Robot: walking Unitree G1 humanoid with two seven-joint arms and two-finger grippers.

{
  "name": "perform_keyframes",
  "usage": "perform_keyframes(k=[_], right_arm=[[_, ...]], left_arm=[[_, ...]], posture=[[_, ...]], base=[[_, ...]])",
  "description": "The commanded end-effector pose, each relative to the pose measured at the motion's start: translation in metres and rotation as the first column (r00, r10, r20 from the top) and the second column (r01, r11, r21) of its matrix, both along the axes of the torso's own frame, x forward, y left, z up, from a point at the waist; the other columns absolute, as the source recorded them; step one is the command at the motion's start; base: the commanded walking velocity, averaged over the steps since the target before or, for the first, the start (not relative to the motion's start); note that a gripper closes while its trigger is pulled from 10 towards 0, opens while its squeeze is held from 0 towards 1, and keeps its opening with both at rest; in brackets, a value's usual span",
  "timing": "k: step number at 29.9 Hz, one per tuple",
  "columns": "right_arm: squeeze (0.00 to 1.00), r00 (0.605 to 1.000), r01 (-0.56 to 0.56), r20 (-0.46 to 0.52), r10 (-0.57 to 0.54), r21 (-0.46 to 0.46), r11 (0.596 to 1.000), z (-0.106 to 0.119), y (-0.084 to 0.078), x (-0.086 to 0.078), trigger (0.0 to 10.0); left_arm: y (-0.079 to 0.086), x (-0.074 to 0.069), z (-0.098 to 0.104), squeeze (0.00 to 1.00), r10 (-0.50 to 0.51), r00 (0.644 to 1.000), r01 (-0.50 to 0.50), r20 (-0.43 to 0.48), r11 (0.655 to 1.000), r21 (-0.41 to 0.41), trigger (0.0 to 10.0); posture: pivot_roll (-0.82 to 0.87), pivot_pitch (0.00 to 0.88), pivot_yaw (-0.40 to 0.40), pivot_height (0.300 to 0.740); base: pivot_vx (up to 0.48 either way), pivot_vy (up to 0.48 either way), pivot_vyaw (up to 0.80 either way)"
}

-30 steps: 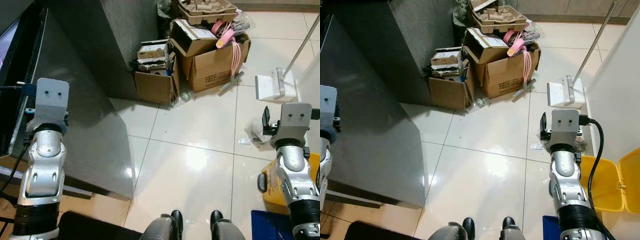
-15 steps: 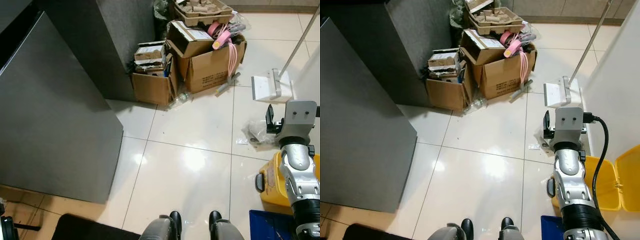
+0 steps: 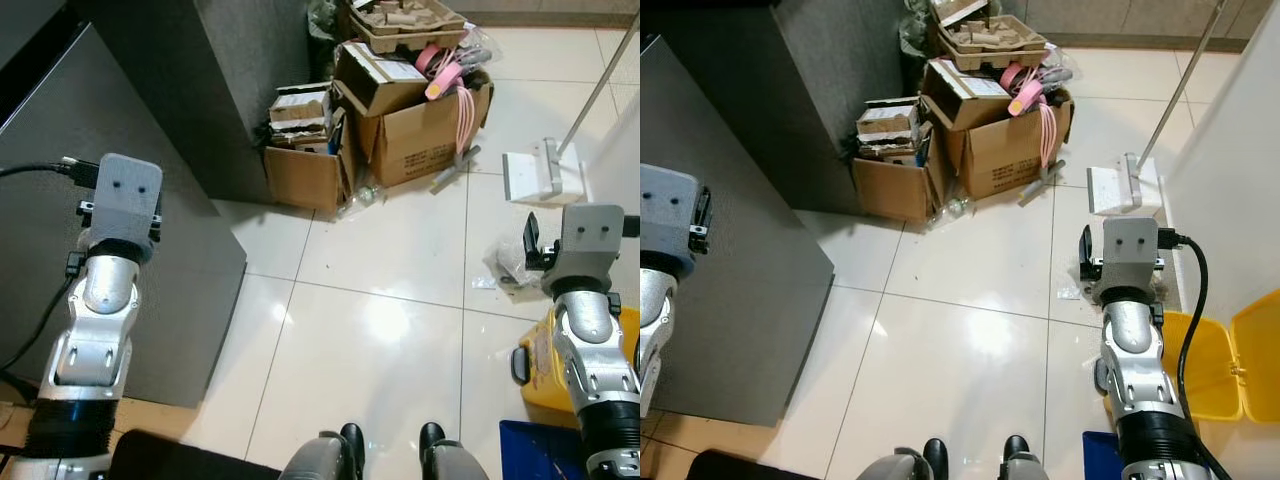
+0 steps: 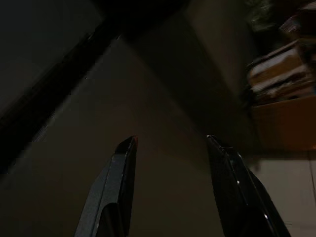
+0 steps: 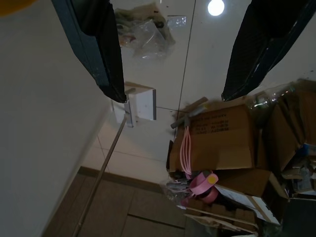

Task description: Restocking fridge

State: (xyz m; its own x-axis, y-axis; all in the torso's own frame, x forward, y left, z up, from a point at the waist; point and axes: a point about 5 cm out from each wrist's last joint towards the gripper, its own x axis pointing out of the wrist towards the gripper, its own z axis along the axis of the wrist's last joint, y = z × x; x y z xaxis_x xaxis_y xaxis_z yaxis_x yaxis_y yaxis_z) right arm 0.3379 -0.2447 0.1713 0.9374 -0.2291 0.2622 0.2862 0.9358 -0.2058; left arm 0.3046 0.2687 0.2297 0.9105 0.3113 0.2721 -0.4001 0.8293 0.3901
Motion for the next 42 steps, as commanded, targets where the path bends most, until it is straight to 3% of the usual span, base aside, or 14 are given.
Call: perform_keyframes(k=[1, 4, 6, 9, 13, 21, 26, 30, 38, 42], right_arm=[[0.0, 1.0, -0.004, -0.025, 0.004, 0.008, 1.0, -0.008, 0.0, -0.004, 10.0], [0.0, 1.0, -0.007, -0.027, 0.007, 0.008, 1.0, -0.008, 0.0, -0.004, 10.0], [0.0, 1.0, -0.017, -0.023, 0.017, 0.002, 1.0, -0.006, -0.001, -0.004, 10.0], [0.0, 0.999, -0.028, -0.015, 0.028, -0.008, 1.0, -0.002, -0.001, -0.003, 10.0], [0.0, 0.994, -0.11, 0.009, 0.11, -0.016, 0.994, 0.005, 0.005, -0.002, 10.0], [0.0, 0.954, -0.3, 0.0, 0.3, -0.037, 0.953, 0.009, 0.026, -0.002, 10.0], [0.0, 0.879, -0.476, -0.004, 0.476, -0.009, 0.879, 0.014, 0.051, -0.003, 10.0], [0.0, 0.879, -0.476, 0.007, 0.476, -0.008, 0.879, 0.019, 0.051, -0.001, 10.0], [0.0, 0.891, -0.454, 0.016, 0.454, -0.006, 0.891, 0.024, 0.04, -0.002, 10.0], [0.0, 0.889, -0.457, 0.016, 0.457, -0.003, 0.889, 0.025, 0.039, -0.002, 10.0]], left_arm=[[0.013, -0.005, -0.017, 0.0, 0.078, 0.995, -0.081, -0.066, 0.996, -0.03, 10.0], [0.027, -0.007, -0.027, 0.0, 0.156, 0.983, -0.164, -0.1, 0.984, -0.075, 10.0], [0.063, -0.015, -0.031, 0.0, 0.331, 0.935, -0.348, -0.13, 0.928, -0.137, 10.0], [0.086, -0.021, -0.028, 0.0, 0.453, 0.881, -0.469, -0.136, 0.875, -0.118, 10.0], [0.105, -0.024, -0.017, 0.0, 0.533, 0.839, -0.542, -0.108, 0.834, -0.099, 10.0], [0.125, -0.028, -0.006, 0.0, 0.602, 0.795, -0.607, -0.079, 0.786, -0.118, 10.0], [0.146, -0.032, -0.006, 0.0, 0.672, 0.735, -0.677, -0.087, 0.722, -0.143, 10.0], [0.154, -0.037, -0.002, 0.0, 0.708, 0.702, -0.711, -0.08, 0.689, -0.141, 10.0], [0.182, -0.055, 0.006, 0.0, 0.79, 0.608, -0.788, -0.079, 0.588, -0.183, 10.0], [0.19, -0.06, 0.008, 0.0, 0.803, 0.591, -0.799, -0.077, 0.569, -0.196, 10.0]], posture=[[-0.01, 0.284, 0.13, 0.737], [-0.01, 0.284, 0.13, 0.737], [-0.01, 0.284, 0.124, 0.737], [-0.01, 0.284, 0.124, 0.737], [-0.01, 0.284, 0.123, 0.737], [-0.01, 0.287, 0.124, 0.737], [-0.01, 0.288, 0.122, 0.737], [-0.01, 0.291, 0.119, 0.737], [-0.01, 0.294, 0.116, 0.737], [-0.02, 0.295, 0.116, 0.737]], base=[[0.0, 0.0, 0.0], [0.0, 0.0, 0.0], [0.0, 0.0, 0.0], [0.0, 0.0, 0.0], [0.0, 0.0, 0.0], [0.0, 0.0, 0.0], [0.0, 0.0, 0.0], [0.0, 0.0, 0.0], [0.0, 0.0, 0.0], [0.0, 0.0, 0.0]])
